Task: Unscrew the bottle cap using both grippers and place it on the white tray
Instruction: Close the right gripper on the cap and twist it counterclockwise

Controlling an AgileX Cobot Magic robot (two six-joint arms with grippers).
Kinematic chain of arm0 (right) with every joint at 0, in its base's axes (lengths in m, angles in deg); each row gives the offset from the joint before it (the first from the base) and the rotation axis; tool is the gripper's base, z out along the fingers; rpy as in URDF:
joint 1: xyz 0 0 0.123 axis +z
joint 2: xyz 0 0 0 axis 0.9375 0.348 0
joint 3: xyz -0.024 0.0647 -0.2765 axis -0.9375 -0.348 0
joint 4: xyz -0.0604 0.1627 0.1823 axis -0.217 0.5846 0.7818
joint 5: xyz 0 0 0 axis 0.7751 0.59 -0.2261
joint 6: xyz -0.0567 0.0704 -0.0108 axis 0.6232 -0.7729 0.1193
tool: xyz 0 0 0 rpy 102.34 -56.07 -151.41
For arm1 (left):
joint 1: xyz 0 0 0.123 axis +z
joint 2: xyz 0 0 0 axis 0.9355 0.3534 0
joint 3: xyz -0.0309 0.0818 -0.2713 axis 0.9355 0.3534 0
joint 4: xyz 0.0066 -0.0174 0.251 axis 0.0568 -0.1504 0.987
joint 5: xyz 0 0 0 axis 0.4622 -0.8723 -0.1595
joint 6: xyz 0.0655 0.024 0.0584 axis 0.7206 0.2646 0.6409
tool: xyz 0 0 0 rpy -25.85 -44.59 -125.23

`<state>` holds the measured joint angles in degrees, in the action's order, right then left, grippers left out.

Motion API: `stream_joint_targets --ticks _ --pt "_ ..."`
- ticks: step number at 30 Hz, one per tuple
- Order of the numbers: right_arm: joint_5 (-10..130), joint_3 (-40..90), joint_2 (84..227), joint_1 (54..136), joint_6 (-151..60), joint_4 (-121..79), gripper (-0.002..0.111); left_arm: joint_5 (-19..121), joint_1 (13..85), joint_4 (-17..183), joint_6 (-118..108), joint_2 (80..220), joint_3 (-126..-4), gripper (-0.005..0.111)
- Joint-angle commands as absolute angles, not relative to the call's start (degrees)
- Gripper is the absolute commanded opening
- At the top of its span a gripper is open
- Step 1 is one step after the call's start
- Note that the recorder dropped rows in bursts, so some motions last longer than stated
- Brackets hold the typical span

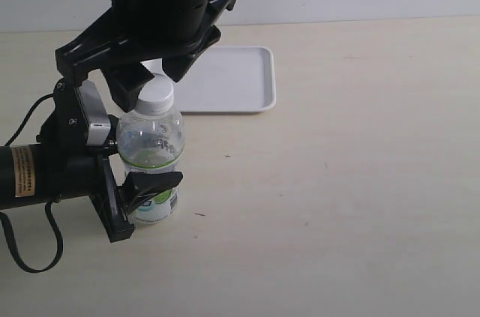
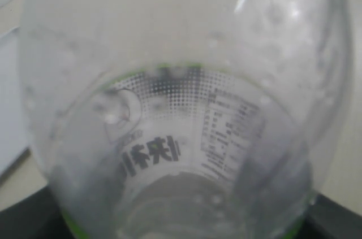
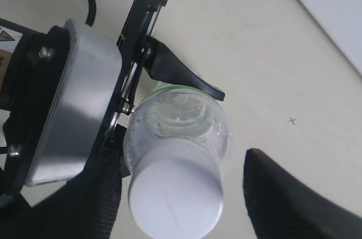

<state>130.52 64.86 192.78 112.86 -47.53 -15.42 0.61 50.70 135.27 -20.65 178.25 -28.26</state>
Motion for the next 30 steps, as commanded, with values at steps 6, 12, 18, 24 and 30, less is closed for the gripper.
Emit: stream_joint_targets --ticks 6,12,18,24,30 --pt "130.37 65.18 192.63 112.91 -44.14 -13.32 0.059 1.24 50.38 135.18 -20.92 177.84 -28.52 0.0" --pt "130.37 65.18 192.63 112.91 -43.97 -14.8 0.059 1.25 50.38 135.18 -20.79 177.84 -28.52 0.0" --pt "130.37 65.18 192.42 112.91 -43.13 -14.9 0.059 1.25 50.38 135.18 -20.93 177.84 -28.52 0.0" --pt "130.37 65.18 192.42 112.91 -43.13 -14.79 0.059 1.48 50.38 135.18 -20.91 177.84 -28.52 0.0" --pt "130.37 65.18 191.5 112.91 -41.67 -14.86 0.059 1.48 50.38 135.18 -20.91 177.84 -28.52 0.0"
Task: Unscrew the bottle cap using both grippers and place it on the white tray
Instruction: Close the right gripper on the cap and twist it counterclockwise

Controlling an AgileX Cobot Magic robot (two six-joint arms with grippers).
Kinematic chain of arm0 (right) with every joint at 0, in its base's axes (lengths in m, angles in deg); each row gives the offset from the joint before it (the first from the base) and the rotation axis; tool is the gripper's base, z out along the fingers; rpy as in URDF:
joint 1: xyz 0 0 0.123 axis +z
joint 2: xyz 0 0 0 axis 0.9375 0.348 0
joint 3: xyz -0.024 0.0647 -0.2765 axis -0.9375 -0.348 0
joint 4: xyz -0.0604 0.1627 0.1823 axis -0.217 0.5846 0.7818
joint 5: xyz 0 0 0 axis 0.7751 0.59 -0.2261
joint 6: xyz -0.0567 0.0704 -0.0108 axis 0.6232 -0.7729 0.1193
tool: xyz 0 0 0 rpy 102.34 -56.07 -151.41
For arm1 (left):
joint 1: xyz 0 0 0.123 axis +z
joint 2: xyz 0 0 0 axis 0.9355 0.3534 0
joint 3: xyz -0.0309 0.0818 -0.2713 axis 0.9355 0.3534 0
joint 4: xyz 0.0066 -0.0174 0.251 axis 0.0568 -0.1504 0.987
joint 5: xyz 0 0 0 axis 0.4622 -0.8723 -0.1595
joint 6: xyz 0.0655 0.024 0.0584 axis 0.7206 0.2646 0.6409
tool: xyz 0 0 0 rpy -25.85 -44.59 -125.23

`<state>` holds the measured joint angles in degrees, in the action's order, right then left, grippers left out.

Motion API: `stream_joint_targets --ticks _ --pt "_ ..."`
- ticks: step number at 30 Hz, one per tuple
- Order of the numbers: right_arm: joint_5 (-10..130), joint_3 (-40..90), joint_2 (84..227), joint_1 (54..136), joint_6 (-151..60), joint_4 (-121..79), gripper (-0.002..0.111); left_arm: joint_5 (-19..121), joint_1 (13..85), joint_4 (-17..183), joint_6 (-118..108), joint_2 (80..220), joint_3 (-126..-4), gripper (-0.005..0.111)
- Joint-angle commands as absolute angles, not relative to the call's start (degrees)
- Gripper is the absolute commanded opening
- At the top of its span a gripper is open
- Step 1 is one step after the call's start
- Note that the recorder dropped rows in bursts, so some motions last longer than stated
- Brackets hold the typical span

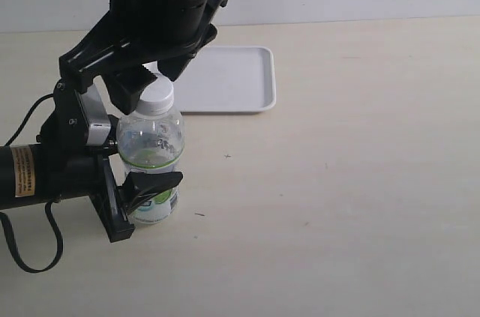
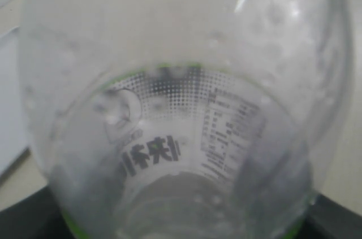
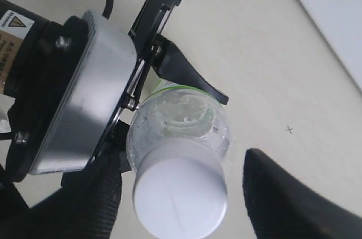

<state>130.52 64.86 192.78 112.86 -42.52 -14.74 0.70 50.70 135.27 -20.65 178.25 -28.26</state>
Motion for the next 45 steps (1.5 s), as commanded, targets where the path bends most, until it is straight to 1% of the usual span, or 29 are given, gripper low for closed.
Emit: stream_joint_targets --ticks 1,45 --pt "130.37 65.18 191.37 112.91 -41.67 -15.29 0.059 1.48 50.38 135.18 -20.91 177.84 -28.52 0.0" --pt "130.37 62.28 190.02 112.91 -40.55 -16.63 0.059 1.86 50.38 135.18 -21.04 177.84 -28.52 0.0"
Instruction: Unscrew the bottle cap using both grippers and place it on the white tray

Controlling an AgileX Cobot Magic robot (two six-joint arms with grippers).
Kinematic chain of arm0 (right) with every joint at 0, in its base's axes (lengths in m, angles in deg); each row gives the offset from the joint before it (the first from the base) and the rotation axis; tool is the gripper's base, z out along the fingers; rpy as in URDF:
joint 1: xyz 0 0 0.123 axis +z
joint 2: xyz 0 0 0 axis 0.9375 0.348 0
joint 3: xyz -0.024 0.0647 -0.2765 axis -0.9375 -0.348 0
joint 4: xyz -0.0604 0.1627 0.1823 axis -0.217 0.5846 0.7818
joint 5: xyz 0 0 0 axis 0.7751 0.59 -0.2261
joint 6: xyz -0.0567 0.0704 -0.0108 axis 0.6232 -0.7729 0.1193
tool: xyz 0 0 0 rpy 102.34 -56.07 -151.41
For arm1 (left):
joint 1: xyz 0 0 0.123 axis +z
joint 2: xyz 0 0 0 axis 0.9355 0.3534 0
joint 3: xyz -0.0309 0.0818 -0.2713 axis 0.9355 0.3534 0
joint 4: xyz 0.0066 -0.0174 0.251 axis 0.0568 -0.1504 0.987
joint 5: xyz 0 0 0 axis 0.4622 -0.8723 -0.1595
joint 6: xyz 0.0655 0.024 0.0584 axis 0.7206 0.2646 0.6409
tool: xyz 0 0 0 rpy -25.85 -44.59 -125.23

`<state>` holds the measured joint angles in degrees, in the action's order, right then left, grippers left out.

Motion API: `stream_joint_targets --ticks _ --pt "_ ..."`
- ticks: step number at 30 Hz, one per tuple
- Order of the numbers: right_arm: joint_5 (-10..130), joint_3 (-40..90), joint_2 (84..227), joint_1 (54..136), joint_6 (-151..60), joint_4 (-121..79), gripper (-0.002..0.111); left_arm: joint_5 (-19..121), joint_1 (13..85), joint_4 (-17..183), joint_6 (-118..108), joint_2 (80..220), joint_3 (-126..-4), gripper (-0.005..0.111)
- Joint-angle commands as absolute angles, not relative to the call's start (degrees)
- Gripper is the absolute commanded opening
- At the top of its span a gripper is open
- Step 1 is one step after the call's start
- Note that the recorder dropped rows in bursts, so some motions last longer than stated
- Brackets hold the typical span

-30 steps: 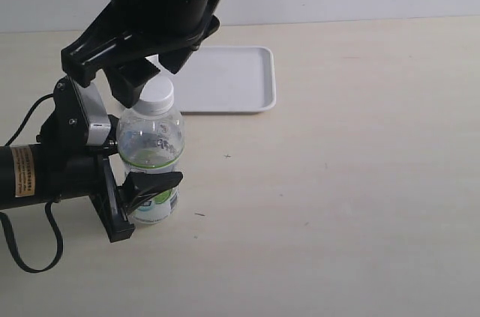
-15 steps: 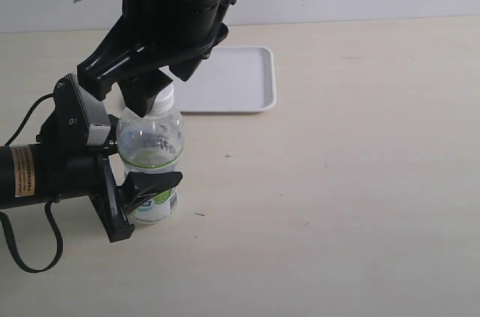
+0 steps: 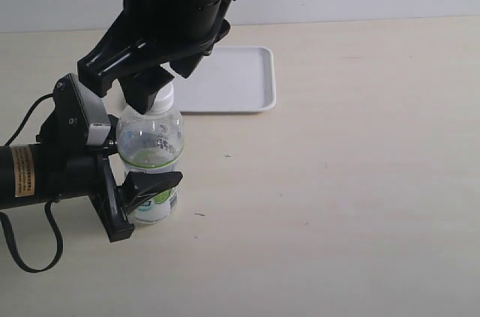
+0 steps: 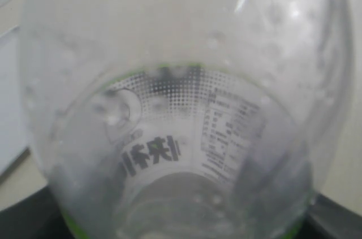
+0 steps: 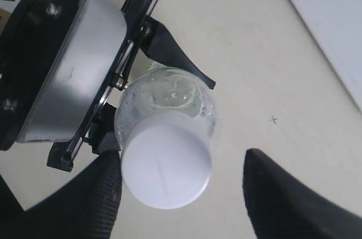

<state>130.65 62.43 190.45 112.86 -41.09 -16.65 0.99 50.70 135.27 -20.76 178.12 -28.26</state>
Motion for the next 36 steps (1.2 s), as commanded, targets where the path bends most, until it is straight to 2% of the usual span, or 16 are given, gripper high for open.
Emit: stream_joint_targets --ticks 1,11,21,23,24,26,36 --pt "130.37 62.28 190.29 112.91 -40.55 -16.19 0.059 1.86 50.38 135.18 -21.04 177.84 -28.52 0.0" --pt "130.37 62.28 191.14 112.91 -40.55 -15.28 0.057 1.86 50.38 135.18 -21.04 177.84 -28.52 0.0" --pt "130.37 62.28 191.14 112.91 -40.55 -15.53 0.028 1.86 50.38 135.18 -21.04 177.84 -28.52 0.0" --pt "130.37 62.28 191.14 112.91 -40.55 -15.65 0.017 1.86 50.38 135.18 -21.04 177.84 -28.52 0.0" --pt "130.37 62.28 191.14 112.91 -40.55 -15.65 0.008 1.86 50.38 135.18 -21.04 177.84 -28.52 0.0" --pt "130.37 62.28 191.14 112.91 -38.44 -15.65 0.0 1.86 50.38 135.18 -21.04 177.84 -28.52 0.0" --pt "130.37 62.28 191.14 112.91 -16.65 -15.64 0.0 2.38 50.38 135.18 -21.27 177.84 -28.52 0.0"
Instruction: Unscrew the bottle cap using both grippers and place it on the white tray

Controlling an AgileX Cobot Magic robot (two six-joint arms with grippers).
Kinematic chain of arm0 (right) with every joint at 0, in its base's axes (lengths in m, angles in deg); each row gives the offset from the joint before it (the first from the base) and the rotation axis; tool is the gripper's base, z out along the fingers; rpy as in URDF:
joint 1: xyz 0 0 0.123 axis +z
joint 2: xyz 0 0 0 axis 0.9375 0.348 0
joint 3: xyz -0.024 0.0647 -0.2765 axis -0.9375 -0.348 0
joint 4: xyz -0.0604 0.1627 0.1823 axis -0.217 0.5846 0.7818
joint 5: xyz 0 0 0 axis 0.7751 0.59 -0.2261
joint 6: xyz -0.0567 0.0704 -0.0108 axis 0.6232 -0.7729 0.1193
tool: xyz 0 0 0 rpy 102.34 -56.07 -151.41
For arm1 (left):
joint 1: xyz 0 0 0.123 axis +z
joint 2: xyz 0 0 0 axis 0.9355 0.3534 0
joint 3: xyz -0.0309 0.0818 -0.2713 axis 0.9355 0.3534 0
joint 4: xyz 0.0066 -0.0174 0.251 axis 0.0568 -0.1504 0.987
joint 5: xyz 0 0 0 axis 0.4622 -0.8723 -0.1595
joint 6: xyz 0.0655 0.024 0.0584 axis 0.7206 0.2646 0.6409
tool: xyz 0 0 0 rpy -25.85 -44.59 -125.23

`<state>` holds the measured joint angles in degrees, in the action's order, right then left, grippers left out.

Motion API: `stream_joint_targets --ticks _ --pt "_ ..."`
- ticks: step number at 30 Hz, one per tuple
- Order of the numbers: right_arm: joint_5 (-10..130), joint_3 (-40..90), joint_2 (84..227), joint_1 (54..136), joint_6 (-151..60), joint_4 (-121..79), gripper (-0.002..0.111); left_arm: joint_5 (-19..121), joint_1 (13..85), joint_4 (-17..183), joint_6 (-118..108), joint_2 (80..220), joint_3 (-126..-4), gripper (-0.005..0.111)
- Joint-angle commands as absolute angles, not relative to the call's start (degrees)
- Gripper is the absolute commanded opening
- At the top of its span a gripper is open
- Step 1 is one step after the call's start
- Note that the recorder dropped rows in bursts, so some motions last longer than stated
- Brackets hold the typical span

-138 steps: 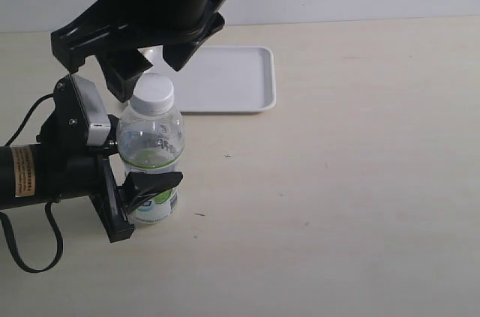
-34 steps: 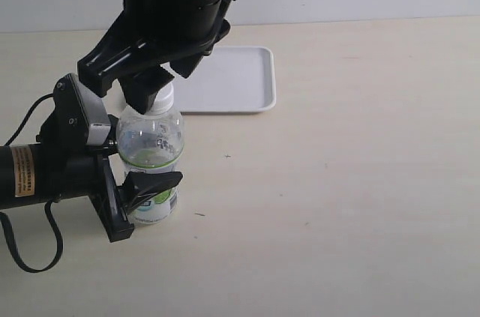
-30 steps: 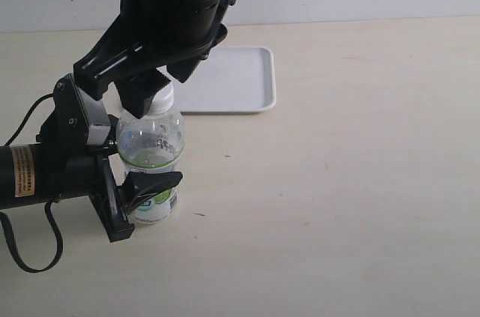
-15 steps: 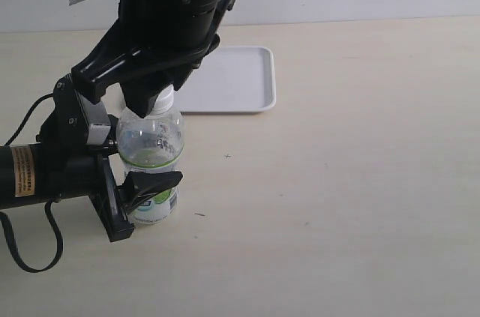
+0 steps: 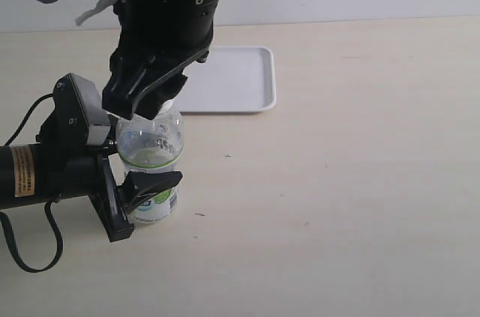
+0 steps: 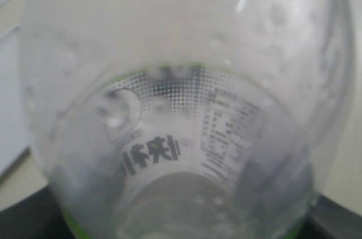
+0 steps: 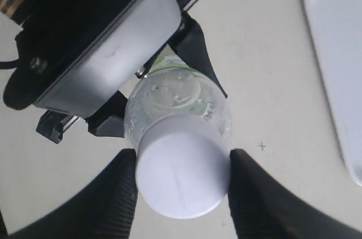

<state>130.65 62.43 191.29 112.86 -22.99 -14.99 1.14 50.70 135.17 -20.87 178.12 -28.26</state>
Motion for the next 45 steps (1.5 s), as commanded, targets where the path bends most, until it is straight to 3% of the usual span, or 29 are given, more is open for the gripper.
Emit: stream_joint_targets --ticks 1,45 --pt "130.37 62.28 191.14 112.91 -13.36 -15.64 0.0 2.38 50.38 135.18 -21.27 177.84 -28.52 0.0" --pt "130.37 62.28 191.14 112.91 71.42 -14.13 0.0 2.9 50.38 134.57 -22.71 177.84 -28.52 0.0"
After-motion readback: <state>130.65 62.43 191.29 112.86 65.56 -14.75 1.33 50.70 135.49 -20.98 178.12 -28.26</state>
